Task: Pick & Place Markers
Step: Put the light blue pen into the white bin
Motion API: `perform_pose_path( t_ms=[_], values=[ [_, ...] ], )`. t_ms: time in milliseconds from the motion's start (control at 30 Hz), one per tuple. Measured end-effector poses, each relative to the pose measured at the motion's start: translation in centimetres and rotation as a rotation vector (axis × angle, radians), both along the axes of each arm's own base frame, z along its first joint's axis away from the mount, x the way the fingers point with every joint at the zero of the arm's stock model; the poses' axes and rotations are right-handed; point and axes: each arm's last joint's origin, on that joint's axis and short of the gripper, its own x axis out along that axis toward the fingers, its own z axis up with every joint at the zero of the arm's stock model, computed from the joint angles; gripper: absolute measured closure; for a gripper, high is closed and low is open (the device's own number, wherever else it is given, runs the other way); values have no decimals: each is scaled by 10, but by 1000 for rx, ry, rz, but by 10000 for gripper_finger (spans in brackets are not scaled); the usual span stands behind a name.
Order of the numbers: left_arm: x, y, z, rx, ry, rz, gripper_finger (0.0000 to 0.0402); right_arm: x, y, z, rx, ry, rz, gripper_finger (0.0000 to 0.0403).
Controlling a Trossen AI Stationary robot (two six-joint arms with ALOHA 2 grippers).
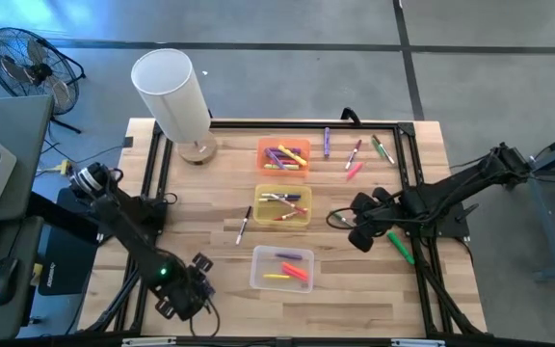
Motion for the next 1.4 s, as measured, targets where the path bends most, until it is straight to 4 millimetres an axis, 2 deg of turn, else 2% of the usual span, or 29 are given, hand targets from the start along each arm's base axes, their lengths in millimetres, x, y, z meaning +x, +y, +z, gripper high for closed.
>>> perform_pose_path(
  t_ms=[433, 800, 1400],
  values=[
    [3, -6, -22, 102, -4, -5, 250, 3, 1, 1, 26, -35, -24, 402],
    [2, -6, -33, 67, -10, -6, 250, 3, 1, 1, 26, -36, -30, 403],
    [2, -4, -37, 98, -57, 12, 250, 3, 1, 2, 27, -39, -30, 403]
  ],
)
